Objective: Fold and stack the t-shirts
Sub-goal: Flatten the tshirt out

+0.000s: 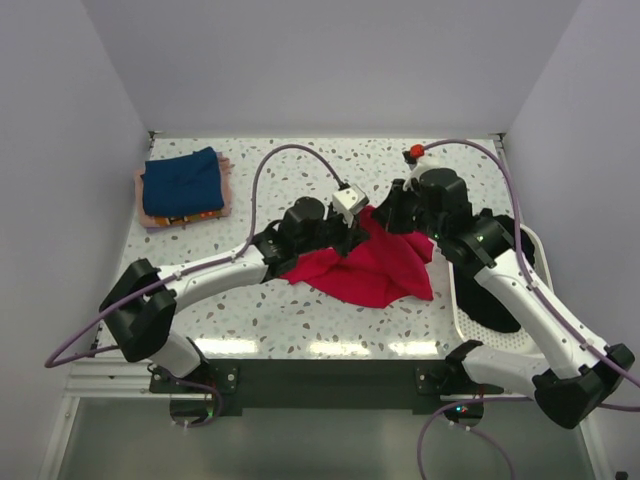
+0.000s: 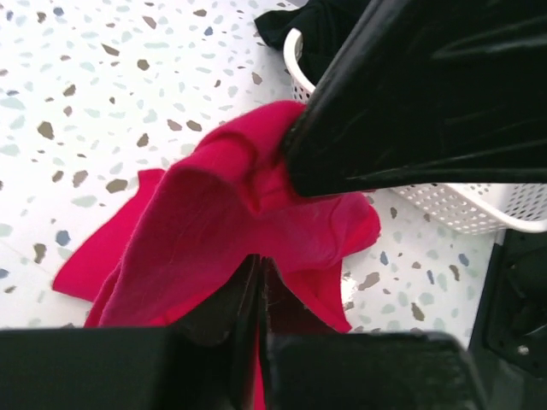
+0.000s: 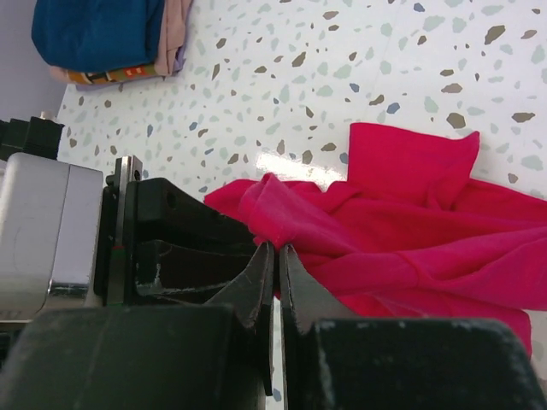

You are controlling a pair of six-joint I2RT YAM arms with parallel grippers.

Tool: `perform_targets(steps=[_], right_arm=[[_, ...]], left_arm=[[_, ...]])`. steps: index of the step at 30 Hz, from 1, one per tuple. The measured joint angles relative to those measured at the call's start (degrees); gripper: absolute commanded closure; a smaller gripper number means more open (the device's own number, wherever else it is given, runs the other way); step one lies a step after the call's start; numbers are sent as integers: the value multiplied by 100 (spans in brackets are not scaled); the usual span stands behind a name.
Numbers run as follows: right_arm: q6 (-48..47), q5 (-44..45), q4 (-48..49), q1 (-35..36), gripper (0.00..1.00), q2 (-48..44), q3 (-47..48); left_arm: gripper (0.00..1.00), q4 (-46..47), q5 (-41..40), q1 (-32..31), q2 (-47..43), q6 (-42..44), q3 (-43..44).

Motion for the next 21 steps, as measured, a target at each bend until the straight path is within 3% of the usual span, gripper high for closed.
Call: perform_targets(steps=[5, 10, 13, 14, 15, 17, 21], right_arm=[[-2, 0, -24, 4, 100, -109, 0], [-2, -35, -13, 7, 100, -177, -2], [-7, -136, -13, 7, 100, -173, -2], [-9, -164, -13, 7, 100, -173, -2], [-9, -205, -13, 7, 100, -173, -2], [-11, -291, -13, 7, 100, -173, -2], [-26, -424, -17, 7, 100, -177, -2]], left_arm=[[100, -138, -238, 0, -61, 63, -2], [100, -619, -828, 11, -667, 131, -157], [65, -780, -1003, 28, -1121, 299, -262], [41, -828, -1036, 37, -1244, 356, -267], [30, -831, -1045, 63, -1335, 433, -273], [13, -826, -979, 114, -1449, 490, -297], [6, -859, -627, 278, -1469, 669, -345]])
